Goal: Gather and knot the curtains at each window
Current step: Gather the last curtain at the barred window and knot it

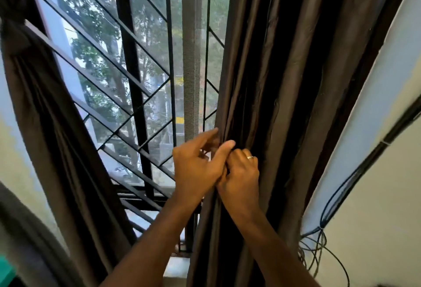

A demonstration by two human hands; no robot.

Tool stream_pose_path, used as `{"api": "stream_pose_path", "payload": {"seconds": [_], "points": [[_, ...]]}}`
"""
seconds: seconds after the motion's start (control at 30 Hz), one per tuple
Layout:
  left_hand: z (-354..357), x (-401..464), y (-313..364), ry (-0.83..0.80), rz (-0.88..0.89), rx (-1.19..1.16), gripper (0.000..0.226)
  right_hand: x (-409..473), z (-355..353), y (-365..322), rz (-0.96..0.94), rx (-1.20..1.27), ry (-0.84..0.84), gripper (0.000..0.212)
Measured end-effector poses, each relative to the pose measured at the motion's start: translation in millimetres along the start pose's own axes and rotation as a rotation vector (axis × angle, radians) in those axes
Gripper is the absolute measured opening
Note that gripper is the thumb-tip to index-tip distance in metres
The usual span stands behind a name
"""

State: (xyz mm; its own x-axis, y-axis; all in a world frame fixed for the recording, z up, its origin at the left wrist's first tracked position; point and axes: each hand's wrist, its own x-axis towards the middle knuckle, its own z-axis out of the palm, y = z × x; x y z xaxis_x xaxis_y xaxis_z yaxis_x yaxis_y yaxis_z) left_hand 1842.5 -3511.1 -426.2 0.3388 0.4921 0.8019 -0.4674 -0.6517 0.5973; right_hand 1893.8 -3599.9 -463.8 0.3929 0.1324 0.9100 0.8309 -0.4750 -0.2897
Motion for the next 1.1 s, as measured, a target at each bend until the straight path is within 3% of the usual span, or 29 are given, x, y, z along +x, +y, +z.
{"api": "stream_pose_path", "payload": {"seconds": [0.13, 0.27, 0.43, 0.5, 0.6, 0.67, 0.77, 0.87, 1.1], "points": [[12.5, 10.2, 7.3, 0.004, 0.064, 0.193, 0.018, 3.7, -3.7, 7.4, -0.008, 0.034, -0.053, 0.018], [14.8, 8.6, 1.3, 0.006, 0.077, 0.219, 0.013, 6.6, -32.4, 14.5, -0.052, 0.142, -0.007, 0.004], [4.0, 12.5, -8.6, 0.010, 0.088, 0.191, 0.007, 2.4, -58.3, 40.9, 0.269, 0.206, 0.146, 0.053], [3.3, 10.8, -9.7, 0.004, 0.075, 0.179, 0.011, 1.4, -51.4, 53.6, 0.378, 0.183, 0.173, 0.043], [5.3, 10.9, -9.2, -0.004, 0.084, 0.176, 0.015, -4.6, -39.4, 49.8, 0.187, 0.141, 0.124, 0.006], [6.7, 10.7, -8.9, -0.007, 0.115, 0.192, 0.015, -9.8, -31.7, 40.9, 0.042, 0.121, 0.040, 0.006], [12.2, 7.9, -7.8, -0.036, 0.122, 0.180, 0.016, -6.2, -19.7, 34.3, 0.111, 0.140, 0.021, 0.011], [18.9, 2.6, -5.1, -0.039, 0.110, 0.126, 0.018, -5.2, -10.2, 17.7, 0.036, 0.094, -0.022, 0.012], [15.2, 1.7, -0.1, -0.056, 0.117, 0.095, 0.015, -4.8, -9.0, 6.5, 0.086, 0.137, 0.004, 0.022]]}}
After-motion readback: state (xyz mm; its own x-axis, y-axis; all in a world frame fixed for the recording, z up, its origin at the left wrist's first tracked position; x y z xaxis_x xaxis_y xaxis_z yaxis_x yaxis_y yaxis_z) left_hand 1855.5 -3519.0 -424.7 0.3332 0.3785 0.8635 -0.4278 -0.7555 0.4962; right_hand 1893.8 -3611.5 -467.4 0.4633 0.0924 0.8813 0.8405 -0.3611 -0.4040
